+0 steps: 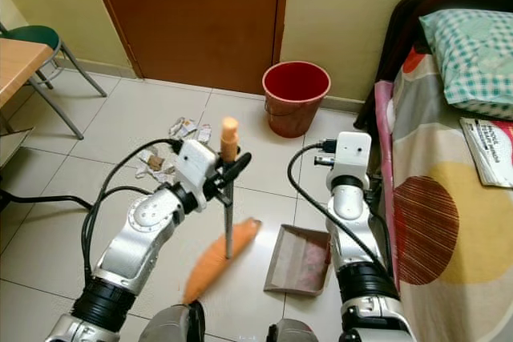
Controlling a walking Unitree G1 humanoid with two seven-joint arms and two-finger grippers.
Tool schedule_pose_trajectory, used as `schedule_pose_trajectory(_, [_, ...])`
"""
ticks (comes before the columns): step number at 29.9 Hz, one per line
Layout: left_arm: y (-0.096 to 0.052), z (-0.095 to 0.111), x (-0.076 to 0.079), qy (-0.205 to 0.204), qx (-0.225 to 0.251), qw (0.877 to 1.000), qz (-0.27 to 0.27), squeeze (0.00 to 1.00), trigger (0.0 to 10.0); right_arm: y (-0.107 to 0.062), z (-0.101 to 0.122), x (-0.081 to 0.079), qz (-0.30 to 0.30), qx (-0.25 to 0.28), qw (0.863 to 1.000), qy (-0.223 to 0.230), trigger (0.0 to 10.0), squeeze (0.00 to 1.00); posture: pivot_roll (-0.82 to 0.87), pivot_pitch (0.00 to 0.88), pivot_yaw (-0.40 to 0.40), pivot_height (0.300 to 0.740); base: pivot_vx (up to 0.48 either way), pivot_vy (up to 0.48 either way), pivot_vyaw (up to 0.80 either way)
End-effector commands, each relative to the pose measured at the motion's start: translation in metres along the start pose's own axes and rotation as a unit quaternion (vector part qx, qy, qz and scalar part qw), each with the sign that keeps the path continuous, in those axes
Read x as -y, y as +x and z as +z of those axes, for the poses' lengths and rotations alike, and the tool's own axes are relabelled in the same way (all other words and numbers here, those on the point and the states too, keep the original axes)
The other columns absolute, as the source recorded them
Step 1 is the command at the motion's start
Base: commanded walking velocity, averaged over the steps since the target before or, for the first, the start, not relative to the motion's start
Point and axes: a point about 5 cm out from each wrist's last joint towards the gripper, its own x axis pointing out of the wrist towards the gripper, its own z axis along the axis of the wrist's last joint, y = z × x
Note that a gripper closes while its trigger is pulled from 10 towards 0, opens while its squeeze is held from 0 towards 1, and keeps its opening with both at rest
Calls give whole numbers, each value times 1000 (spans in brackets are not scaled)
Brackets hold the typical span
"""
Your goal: Sweep floor
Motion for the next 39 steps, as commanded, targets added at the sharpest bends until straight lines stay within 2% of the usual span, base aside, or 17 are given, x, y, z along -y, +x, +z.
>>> schedule_pose_trajectory(1, [-2,2,6,-90,11,996,-7,0,10000,1,1,-4,-2,5,1000,-14,10000,0,-6,152,-24,740,0,0,0])
schedule_pose_trajectory(2, [-5,0,2,-136,12,991,7,0,10000,1,2,-6,-3,8,1000,-22,10000,0,-10,151,-22,740,0,0,0])
schedule_pose_trajectory(3, [-7,0,-1,-143,10,990,14,0,10000,1,2,-6,-4,11,1000,-26,10000,0,-10,151,-22,740,0,0,0])
schedule_pose_trajectory(8, [-17,-2,-15,-145,4,989,40,0,10000,1,5,-11,4,26,999,-36,10000,0,-10,151,-22,740,0,0,0])
schedule_pose_trajectory(10, [-24,5,-29,-154,14,986,62,0,10000,3,1,-14,10,4,999,-42,10000,0,-8,146,-24,740,0,0,0])
schedule_pose_trajectory(11, [-26,7,-35,-154,18,986,69,0,10000,2,-1,-16,29,-3,999,-29,10000,0,-5,149,-24,740,0,0,0])
schedule_pose_trajectory(15, [-39,13,-56,-143,23,984,103,0,10000,0,0,-22,53,8,998,-26,10000,0,-5,149,-24,740,0,0,0])
schedule_pose_trajectory(18, [-52,16,-74,-128,24,983,131,0,10000,-2,-4,-26,67,0,997,-46,10000,0,2,148,-24,740,0,0,0])
schedule_pose_trajectory(24, [-62,20,-92,-111,30,980,165,0,10000,-1,-10,-28,84,-29,994,-64,10000,0,3,145,-23,740,0,0,0])
schedule_pose_trajectory(28, [-67,19,-96,-113,28,978,174,0,10000,-1,-11,-29,90,-29,993,-66,10000,0,1,143,-23,740,0,0,0])
schedule_pose_trajectory(34, [-78,4,-97,-108,-1,977,183,0,10000,-1,-11,-29,96,-32,993,-67,10000,0,2,143,-25,740,0,0,0])
schedule_pose_trajectory(39, [-90,-13,-98,-73,-45,979,186,0,10000,-2,-10,-24,69,-31,994,-76,10000,0,6,143,-27,740,0,0,0])
